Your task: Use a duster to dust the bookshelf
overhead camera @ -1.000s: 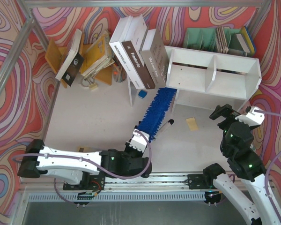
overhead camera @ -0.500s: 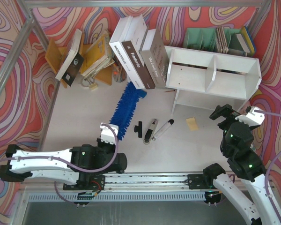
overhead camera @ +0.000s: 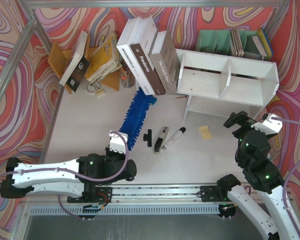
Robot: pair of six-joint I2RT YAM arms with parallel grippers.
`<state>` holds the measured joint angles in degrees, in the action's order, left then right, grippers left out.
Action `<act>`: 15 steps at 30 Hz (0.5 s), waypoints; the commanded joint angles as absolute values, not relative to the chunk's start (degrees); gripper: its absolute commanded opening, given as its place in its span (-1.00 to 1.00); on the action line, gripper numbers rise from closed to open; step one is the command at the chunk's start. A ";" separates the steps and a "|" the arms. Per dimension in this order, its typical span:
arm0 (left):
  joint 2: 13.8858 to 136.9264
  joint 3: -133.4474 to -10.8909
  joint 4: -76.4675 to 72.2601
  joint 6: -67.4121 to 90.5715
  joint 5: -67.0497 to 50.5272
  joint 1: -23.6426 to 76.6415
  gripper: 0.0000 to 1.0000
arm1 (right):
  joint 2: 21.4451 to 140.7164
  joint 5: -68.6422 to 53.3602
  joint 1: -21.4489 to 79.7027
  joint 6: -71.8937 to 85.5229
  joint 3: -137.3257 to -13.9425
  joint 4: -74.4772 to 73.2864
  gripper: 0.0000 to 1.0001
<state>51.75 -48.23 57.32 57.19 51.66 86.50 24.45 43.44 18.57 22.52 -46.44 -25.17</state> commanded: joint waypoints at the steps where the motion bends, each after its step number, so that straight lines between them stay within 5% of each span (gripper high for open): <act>1: 52.75 -44.91 53.57 59.04 49.70 82.51 -1.00 | 24.33 44.12 18.50 22.62 -46.31 -25.19 0.98; 15: 58.21 -33.41 41.48 67.60 41.74 78.78 -1.00 | 24.00 44.30 18.50 22.45 -46.30 -25.12 0.98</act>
